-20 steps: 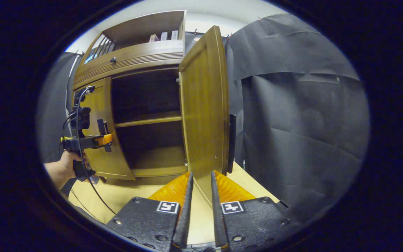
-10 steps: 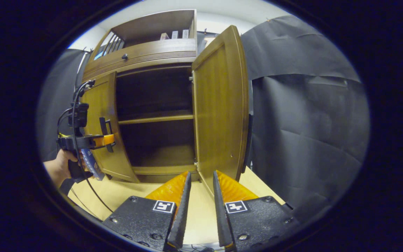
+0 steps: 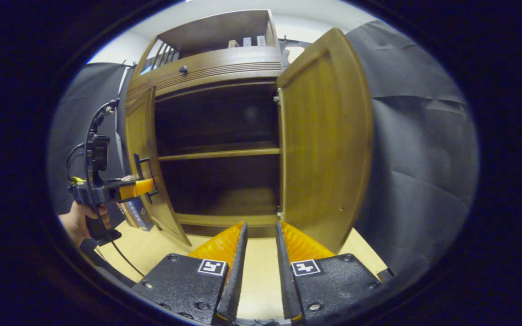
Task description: Open the right door of the double-door shoe cabinet with the right hand, and open the left door with the left hand.
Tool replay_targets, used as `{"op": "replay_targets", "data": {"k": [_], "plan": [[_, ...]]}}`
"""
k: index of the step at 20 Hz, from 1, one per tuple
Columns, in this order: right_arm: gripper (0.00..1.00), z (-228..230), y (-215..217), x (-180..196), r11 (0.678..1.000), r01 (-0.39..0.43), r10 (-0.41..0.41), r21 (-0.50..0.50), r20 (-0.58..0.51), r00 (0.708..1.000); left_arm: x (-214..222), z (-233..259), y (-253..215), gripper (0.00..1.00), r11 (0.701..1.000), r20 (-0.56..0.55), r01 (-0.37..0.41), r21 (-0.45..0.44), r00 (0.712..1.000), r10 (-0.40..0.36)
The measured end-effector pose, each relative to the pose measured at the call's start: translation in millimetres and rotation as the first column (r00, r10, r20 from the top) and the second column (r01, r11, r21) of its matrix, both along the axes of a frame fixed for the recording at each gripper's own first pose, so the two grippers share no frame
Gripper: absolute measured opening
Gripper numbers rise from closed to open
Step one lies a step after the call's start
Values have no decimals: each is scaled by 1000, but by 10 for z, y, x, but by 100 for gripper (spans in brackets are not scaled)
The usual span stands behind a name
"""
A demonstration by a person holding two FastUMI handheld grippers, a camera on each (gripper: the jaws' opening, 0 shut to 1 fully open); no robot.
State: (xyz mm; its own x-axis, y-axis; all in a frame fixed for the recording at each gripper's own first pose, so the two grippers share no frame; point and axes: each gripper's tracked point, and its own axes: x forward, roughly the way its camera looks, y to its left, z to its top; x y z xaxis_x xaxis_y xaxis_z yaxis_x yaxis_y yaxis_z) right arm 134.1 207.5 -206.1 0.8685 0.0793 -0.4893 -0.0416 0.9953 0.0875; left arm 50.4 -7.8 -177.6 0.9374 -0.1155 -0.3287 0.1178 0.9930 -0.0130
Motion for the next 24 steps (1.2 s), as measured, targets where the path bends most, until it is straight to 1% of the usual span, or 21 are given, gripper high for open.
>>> {"op": "replay_targets", "data": {"k": [2,4,9,10,12,15,16,17,18,19,20,22,23,24], "plan": [[40,-42,119,43,999,-31,31,29,-17,999,-99,10,62,29,1000,-3,-19,-2,1000,19],[40,-63,206,75,997,-62,63,36,-24,998,-179,24,121,29,1000,-1,-30,3,1000,30],[39,-169,462,134,988,-139,143,67,-48,989,-316,46,240,28,999,10,-39,35,999,39],[44,-195,519,154,986,-152,155,73,-51,987,-356,51,275,28,998,12,-46,39,999,46],[48,-200,625,193,981,-179,183,79,-49,982,-434,63,349,27,997,17,-63,48,998,62],[47,-210,747,255,974,-214,218,78,-47,975,-588,134,488,26,994,31,-89,56,996,87],[44,-217,784,264,972,-223,227,76,-47,973,-637,141,527,29,994,39,-98,57,995,95],[50,-225,815,275,970,-230,234,74,-49,971,-667,145,583,27,992,45,-109,61,993,106],[53,-239,840,287,968,-237,241,76,-53,969,-710,141,642,24,991,49,-119,67,992,116],[49,-248,862,295,967,-243,248,77,-56,967,-753,149,699,23,989,52,-132,70,990,128],[56,-245,894,290,965,-249,253,78,-57,966,-794,151,754,26,987,54,-146,70,988,142],[59,-259,945,310,963,-259,264,78,-62,963,-875,166,899,26,982,55,-178,63,983,175],[65,-270,976,315,961,-265,271,81,-68,960,-920,164,971,23,979,55,-196,58,980,193],[64,-282,1001,330,960,-268,274,84,-74,959,-961,160,1037,23,976,52,-212,53,977,209]]}}
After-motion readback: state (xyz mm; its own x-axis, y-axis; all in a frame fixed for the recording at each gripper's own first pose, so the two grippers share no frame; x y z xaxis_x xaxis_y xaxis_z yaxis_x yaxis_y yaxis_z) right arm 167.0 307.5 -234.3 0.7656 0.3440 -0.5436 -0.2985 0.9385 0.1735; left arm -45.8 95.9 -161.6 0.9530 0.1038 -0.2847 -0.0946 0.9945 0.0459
